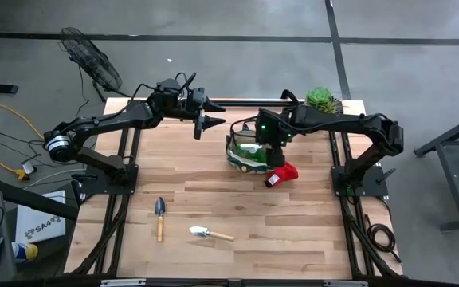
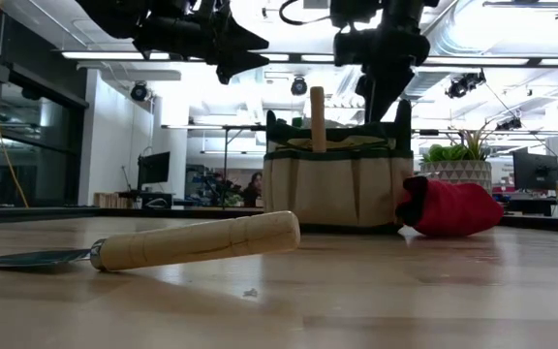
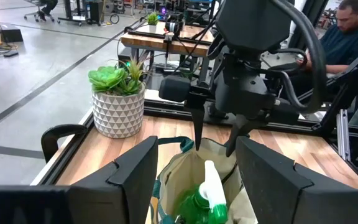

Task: Pick & Place Garden tools in Gardening bag
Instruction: Put the green spray bottle into the gardening bag

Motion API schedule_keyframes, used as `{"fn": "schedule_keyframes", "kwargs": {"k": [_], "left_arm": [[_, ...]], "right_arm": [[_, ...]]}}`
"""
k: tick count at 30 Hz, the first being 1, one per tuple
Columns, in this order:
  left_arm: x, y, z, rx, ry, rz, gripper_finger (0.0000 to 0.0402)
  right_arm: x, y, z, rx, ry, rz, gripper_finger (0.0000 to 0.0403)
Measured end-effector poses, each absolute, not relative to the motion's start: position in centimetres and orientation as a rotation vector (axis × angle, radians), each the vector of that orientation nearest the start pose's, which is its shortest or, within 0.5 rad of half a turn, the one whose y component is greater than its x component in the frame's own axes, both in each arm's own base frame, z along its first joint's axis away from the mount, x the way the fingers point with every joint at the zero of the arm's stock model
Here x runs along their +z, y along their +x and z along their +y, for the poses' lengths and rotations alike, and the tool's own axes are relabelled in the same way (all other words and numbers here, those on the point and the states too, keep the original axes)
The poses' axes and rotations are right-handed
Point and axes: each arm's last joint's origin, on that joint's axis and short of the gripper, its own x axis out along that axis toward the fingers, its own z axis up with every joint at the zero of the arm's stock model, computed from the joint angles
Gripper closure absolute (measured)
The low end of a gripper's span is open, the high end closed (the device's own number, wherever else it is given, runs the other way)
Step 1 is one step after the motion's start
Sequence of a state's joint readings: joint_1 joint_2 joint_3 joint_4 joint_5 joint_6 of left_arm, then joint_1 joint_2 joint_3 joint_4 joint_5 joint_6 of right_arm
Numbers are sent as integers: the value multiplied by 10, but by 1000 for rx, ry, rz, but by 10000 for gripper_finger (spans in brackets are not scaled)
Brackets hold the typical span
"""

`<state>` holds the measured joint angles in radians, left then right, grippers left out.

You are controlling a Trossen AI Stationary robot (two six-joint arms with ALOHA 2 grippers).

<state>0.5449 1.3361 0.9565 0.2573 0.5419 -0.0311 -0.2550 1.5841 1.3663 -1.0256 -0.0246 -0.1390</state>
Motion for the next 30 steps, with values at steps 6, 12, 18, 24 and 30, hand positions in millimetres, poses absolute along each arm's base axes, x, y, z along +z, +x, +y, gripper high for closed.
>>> {"fn": "schedule_keyframes", "kwargs": {"k": [6,12,18,24,30], "left_arm": [[314,265,143,5,-94,105,190],[314,265,143,5,-95,105,190],[314,265,143,5,-95,105,190],[313,264,143,5,-98,111,190],[311,264,143,5,-110,129,190]], "right_arm": [[287,292,-75,-140,88,1237,186],[302,288,-75,-168,69,1135,185],[304,297,-75,-126,26,1054,185],[299,306,-72,-98,-11,1043,185],[292,311,-74,-95,-13,1063,186]]}}
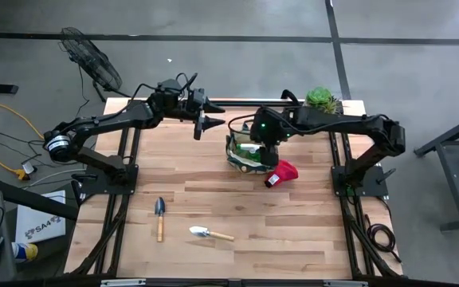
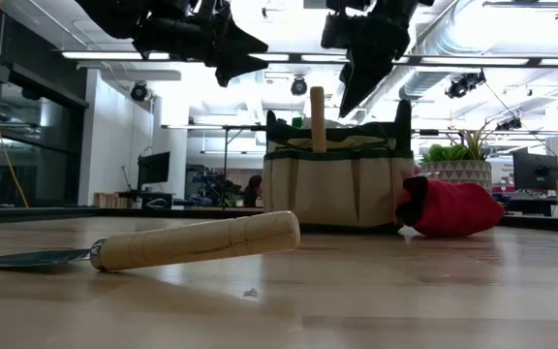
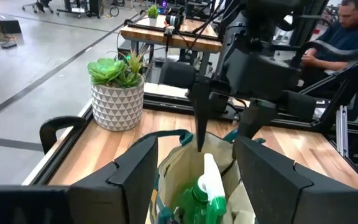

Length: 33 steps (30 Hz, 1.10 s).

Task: Pick & Place Garden tools in Gardening bag
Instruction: Put the green spray bottle into the gardening bag

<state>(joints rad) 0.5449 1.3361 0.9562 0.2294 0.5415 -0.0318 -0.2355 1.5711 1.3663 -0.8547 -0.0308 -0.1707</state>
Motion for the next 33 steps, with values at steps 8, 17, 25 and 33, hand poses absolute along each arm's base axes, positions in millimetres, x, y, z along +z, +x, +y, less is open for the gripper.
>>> {"fn": "schedule_keyframes", "kwargs": {"k": [8,17,25,33], "left_arm": [[311,264,143,6,-111,130,190],[311,264,143,5,-111,130,190],[311,264,143,5,-111,131,190],[310,264,143,5,-115,137,190]], "right_arm": [[275,321,-77,-91,-19,1119,186],[275,319,-79,-115,-8,1125,220],[276,319,-78,-96,7,1116,283],[276,322,-79,-105,3,1094,297]]}}
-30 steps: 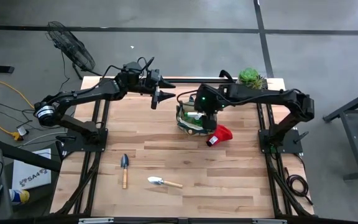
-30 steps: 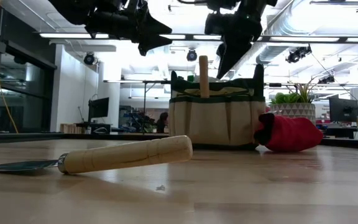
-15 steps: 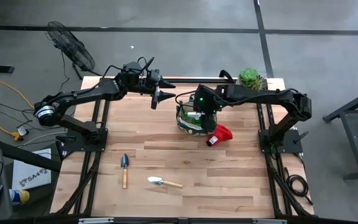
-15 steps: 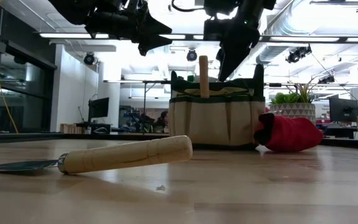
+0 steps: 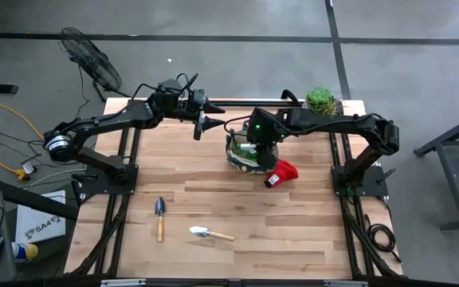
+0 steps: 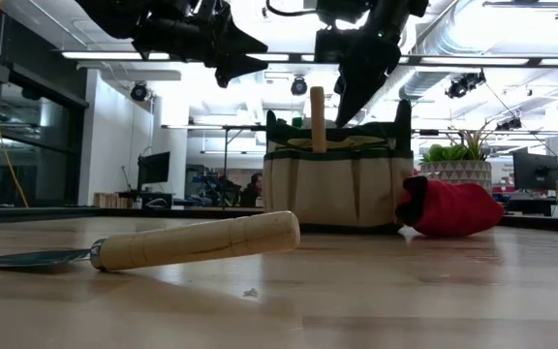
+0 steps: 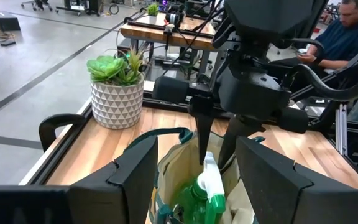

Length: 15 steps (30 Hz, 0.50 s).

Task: Pick & Place Garden tools in Gardening bag
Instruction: Put the green spray bottle into the gardening bag

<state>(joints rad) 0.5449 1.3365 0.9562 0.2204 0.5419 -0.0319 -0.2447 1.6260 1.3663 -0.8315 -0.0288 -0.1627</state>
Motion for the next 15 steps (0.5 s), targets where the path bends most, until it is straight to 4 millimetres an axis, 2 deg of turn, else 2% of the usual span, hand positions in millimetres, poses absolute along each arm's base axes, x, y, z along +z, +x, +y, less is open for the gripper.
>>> {"fn": "schedule_keyframes", "kwargs": {"k": [7,15], "left_arm": [[308,264,142,5,-126,155,190],[308,264,142,5,-126,156,190]], "right_arm": [[276,322,-79,-106,5,1097,302],[276,321,-80,-114,10,1100,369]]}}
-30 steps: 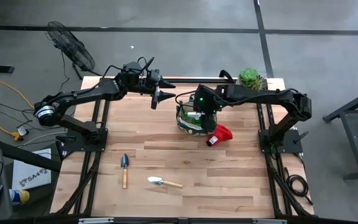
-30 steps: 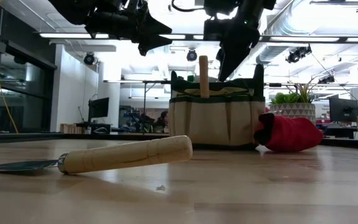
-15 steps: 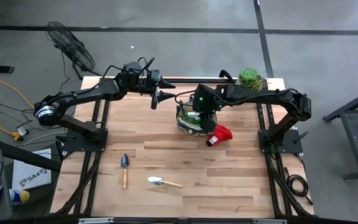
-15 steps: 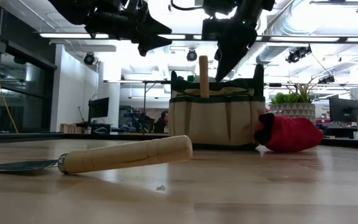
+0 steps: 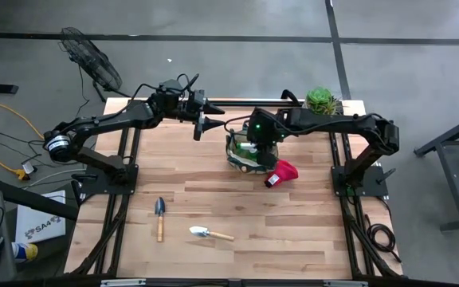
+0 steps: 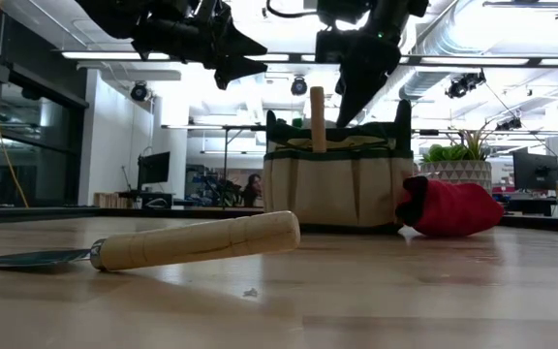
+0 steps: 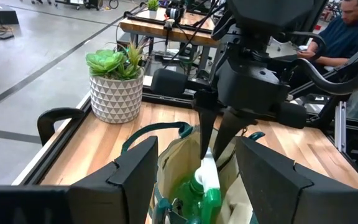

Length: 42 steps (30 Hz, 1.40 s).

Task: Pick & Place Garden tools in Gardening bag
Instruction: Put the green spray bottle into the gardening bag, then put the red gloves into the gardening bag

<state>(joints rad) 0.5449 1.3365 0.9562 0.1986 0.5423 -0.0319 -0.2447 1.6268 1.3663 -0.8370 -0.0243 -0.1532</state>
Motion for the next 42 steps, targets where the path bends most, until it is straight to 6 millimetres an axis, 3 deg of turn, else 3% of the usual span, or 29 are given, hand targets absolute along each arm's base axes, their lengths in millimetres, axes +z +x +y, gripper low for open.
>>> {"fn": "schedule_keyframes", "kwargs": {"k": [10,19,28,42], "left_arm": [[308,264,142,5,-126,156,190],[308,264,142,4,-126,156,190],[308,264,142,5,-126,156,190],[308,264,142,5,-126,156,190]], "right_arm": [[275,314,-78,-105,21,1160,361],[281,297,-73,-98,49,1254,371],[283,295,-72,-105,73,1250,388],[320,265,-61,-212,184,1136,354]]}}
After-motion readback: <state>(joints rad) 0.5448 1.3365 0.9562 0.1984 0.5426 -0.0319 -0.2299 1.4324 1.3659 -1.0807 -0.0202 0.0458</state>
